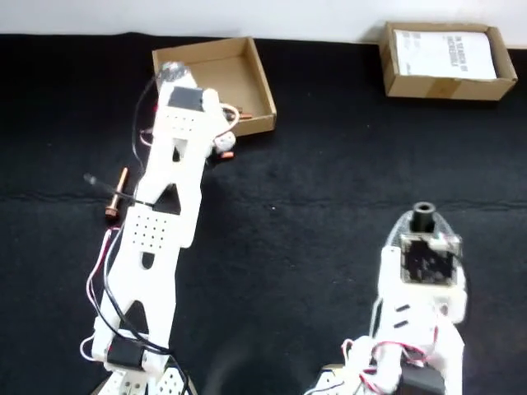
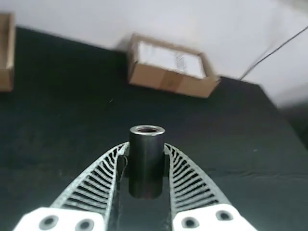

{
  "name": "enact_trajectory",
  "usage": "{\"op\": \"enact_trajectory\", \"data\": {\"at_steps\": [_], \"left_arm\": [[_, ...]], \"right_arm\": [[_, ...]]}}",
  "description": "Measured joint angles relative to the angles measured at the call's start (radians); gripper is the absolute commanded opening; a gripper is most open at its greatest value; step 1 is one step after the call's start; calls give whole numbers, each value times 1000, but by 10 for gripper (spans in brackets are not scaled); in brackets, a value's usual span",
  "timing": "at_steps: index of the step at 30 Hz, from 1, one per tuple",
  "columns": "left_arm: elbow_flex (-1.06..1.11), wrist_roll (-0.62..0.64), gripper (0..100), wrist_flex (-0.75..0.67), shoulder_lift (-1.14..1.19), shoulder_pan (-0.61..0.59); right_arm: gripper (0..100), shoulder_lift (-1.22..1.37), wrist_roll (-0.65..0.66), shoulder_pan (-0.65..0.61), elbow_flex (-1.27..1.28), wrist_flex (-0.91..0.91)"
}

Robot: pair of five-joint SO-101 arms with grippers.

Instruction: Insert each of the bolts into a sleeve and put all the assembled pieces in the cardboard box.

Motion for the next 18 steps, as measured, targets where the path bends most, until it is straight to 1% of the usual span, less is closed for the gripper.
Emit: {"op": "enact_trajectory", "data": {"at_steps": [2, 4, 9, 11, 13, 16, 18], "left_arm": [[-34, -87, 9, 0, -44, 0], [-61, -135, 9, 2, -84, 0], [-77, -149, 14, 5, -146, 0], [-77, -64, 34, 5, -147, -5], [-77, 69, 58, 6, -147, -18], [-49, 288, 59, 6, -149, -48], [9, 391, 59, 6, -147, -49]], "right_arm": [[8, 0, 0, -41, 21, 0], [8, 0, 0, -87, 37, -2], [8, 0, 0, -120, 52, -2], [8, 0, 0, -120, 61, -2], [8, 0, 0, -124, 63, -2], [8, 0, 0, -126, 63, -3], [8, 0, 0, -126, 63, -23]]}}
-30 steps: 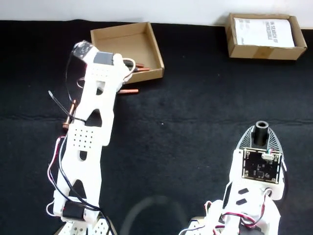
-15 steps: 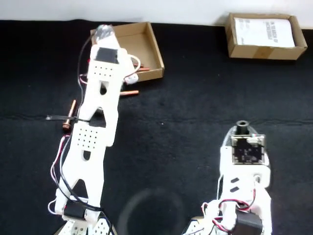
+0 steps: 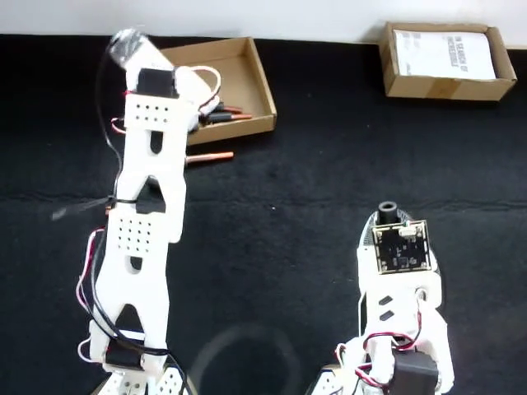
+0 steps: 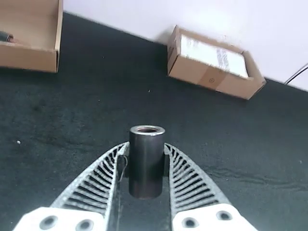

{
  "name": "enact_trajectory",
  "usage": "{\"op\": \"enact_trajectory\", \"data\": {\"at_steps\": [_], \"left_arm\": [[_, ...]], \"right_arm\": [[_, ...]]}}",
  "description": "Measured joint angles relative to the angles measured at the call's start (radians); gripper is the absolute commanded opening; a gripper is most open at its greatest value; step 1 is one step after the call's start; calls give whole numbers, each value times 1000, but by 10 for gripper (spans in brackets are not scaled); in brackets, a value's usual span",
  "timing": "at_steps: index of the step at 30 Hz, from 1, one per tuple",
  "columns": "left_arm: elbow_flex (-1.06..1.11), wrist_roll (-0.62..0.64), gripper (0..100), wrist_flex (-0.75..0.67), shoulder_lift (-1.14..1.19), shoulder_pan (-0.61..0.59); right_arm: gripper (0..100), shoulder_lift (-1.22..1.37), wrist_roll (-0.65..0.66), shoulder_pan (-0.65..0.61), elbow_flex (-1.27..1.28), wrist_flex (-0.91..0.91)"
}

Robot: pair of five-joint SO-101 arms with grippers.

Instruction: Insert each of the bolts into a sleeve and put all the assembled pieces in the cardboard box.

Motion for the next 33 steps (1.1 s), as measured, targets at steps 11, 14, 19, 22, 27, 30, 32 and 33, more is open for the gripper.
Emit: {"op": "enact_trajectory", "data": {"at_steps": [11, 14, 19, 22, 27, 30, 32, 33], "left_arm": [[129, 106, 239, -3, 91, 6], [129, 124, 244, -5, 91, 6], [130, 126, 223, -5, 91, 6], [130, 126, 224, -5, 106, 6], [132, 126, 224, -5, 170, -18], [132, 126, 224, -11, 215, -46], [130, 126, 224, -21, 224, -61], [124, 126, 224, -31, 229, -68]], "right_arm": [[8, 0, 0, 0, 40, -40], [8, 0, 0, 0, 41, -40], [8, 0, 0, 0, 41, -40], [8, 0, 0, 0, 41, -40], [8, 0, 0, 0, 41, -40], [8, 0, 0, 0, 44, -40], [8, 0, 0, 0, 46, -40], [8, 0, 0, 0, 46, -40]]}}
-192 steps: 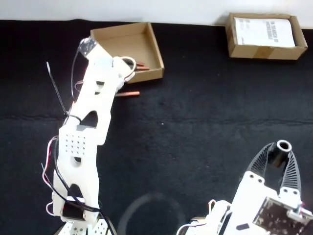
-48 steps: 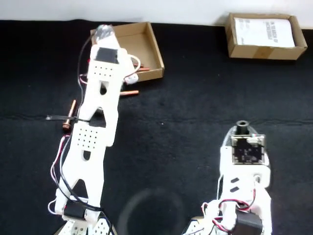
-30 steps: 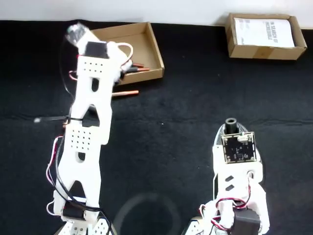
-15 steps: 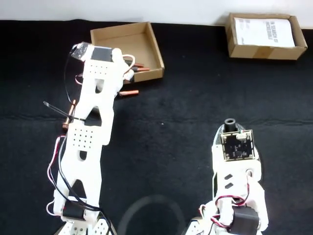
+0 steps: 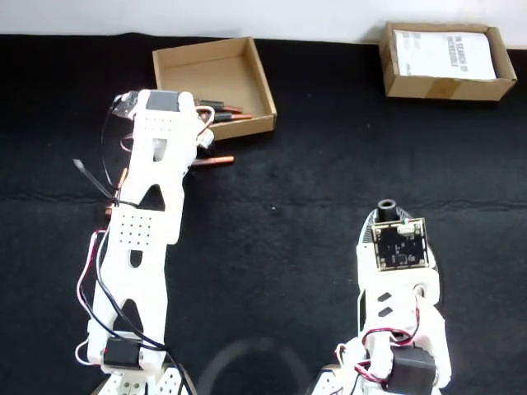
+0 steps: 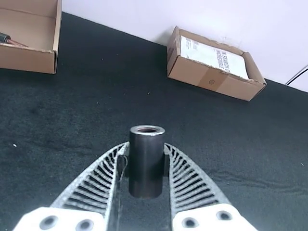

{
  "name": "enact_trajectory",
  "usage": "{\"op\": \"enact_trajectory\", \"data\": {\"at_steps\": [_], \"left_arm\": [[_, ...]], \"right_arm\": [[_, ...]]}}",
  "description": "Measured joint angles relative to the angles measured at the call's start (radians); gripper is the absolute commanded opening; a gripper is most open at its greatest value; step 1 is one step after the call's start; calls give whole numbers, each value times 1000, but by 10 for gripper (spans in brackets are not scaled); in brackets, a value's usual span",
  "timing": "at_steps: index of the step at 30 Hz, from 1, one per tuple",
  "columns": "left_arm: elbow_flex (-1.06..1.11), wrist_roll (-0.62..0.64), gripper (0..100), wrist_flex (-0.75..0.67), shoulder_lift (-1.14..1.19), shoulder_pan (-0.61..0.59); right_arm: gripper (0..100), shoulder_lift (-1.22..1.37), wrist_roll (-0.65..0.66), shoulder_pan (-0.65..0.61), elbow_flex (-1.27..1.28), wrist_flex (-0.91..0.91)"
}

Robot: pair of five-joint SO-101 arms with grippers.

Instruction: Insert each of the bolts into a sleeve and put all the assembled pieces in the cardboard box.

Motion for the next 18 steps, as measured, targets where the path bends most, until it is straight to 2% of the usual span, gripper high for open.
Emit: {"op": "enact_trajectory", "data": {"at_steps": [4, 7, 9, 16, 18], "left_arm": [[-12, 2, 186, -9, 5, -3], [-12, 2, 6, -9, 5, -3], [-15, 2, 27, -20, 8, -2], [-38, 3, 8, -25, 31, 8], [-41, -29, 8, -25, 31, 14]], "right_arm": [[8, 0, 0, 0, 21, 0], [8, 0, 0, 0, 23, 0], [8, 0, 0, 2, 23, 0], [8, 0, 0, -12, 26, 0], [8, 0, 0, -35, 31, -26]]}}
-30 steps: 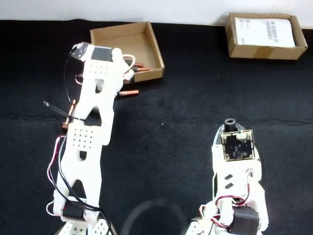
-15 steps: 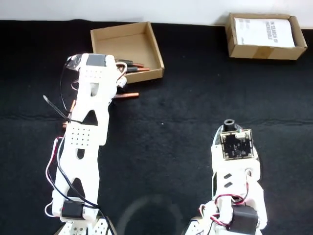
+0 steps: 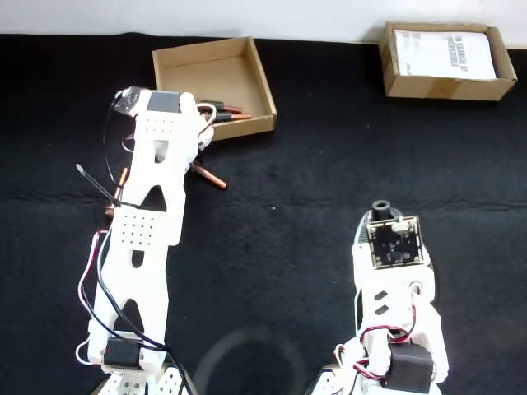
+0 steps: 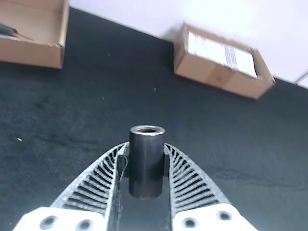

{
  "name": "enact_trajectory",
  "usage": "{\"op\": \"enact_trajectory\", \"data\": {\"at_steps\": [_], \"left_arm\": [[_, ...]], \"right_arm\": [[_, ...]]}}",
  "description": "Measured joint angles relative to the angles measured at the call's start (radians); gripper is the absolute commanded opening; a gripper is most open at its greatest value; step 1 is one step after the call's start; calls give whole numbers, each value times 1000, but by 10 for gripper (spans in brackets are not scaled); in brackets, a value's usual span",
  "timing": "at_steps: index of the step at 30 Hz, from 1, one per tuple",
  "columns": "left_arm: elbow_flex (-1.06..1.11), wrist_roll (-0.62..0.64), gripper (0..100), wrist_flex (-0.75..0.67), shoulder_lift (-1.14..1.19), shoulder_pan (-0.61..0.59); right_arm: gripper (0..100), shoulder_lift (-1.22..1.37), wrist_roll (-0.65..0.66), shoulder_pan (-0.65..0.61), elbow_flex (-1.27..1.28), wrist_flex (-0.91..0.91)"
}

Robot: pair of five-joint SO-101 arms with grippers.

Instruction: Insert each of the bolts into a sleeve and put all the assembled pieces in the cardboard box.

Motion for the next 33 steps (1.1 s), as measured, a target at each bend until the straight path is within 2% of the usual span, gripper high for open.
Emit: {"op": "enact_trajectory", "data": {"at_steps": [3, 5, 11, 13, 21, 27, 33], "left_arm": [[-40, -103, 8, 20, 3, 21], [-77, -181, 8, 38, 3, 40], [-184, -477, 8, 55, -118, 94], [-224, -563, 8, 55, -184, 94], [-249, -809, 8, 57, -411, 92], [-249, -1074, 8, 57, -591, 64], [-252, -1140, 8, 57, -798, 20]], "right_arm": [[8, 0, 0, -46, 43, -91], [8, 0, -44, -75, 75, -167], [8, 0, -367, -236, 190, -367], [8, 0, -425, -304, 241, -423], [8, 3, -454, -502, 330, -486], [8, 3, -454, -552, 330, -562], [8, 3, -454, -565, 330, -591]]}}
